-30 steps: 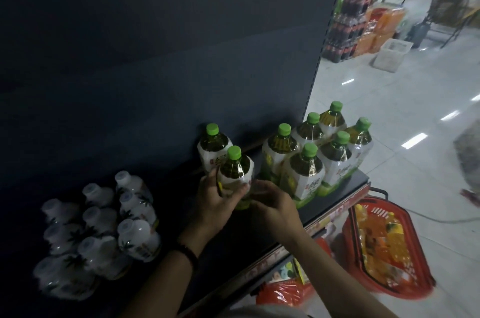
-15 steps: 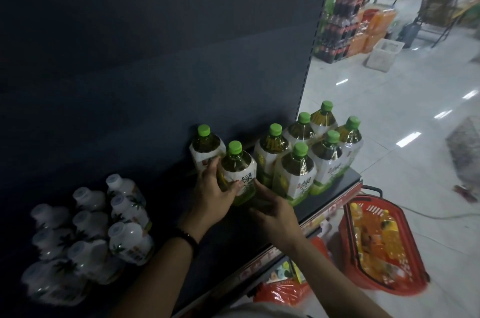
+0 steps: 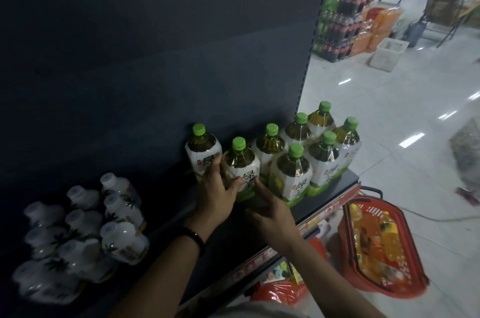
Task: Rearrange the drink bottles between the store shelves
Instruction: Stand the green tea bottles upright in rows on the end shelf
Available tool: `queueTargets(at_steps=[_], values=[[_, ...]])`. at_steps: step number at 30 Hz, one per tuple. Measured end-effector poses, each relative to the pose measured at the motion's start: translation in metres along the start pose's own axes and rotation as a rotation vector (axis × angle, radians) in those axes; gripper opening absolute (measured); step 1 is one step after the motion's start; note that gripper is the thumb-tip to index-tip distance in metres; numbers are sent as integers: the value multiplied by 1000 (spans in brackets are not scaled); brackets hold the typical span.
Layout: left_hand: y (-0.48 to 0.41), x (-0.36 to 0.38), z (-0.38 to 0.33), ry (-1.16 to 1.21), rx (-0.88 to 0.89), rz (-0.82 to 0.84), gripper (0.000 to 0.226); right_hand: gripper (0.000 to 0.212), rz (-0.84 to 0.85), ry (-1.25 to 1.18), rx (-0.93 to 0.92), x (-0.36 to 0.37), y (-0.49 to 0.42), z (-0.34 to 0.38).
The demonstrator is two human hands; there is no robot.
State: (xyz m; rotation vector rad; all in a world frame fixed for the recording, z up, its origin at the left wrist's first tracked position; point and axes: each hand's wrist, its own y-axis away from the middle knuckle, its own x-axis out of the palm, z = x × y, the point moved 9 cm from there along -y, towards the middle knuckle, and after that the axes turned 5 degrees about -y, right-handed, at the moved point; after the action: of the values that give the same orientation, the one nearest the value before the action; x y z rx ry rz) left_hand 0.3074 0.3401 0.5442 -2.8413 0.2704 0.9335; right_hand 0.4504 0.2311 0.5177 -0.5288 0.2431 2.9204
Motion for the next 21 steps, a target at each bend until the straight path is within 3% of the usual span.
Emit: queueTargets(at_steps=[4,7,10,15,21], values=[[4,-4,0,48,-14,-40,87,91,69,-10,-14,8,-1,5],[9,-40,-1,135,-35,-296,69,85,62,14,-27,10,1,4],[4,-78,-1,10,49,-476,62,78,60,53,-24,15,5,1],[-32,-77,9,-446,39,-283,97,83,84,141,-33,26,5,2],[-38,-67,27,-394,-85,-198,86,97,30,209,-100,24,2,6]])
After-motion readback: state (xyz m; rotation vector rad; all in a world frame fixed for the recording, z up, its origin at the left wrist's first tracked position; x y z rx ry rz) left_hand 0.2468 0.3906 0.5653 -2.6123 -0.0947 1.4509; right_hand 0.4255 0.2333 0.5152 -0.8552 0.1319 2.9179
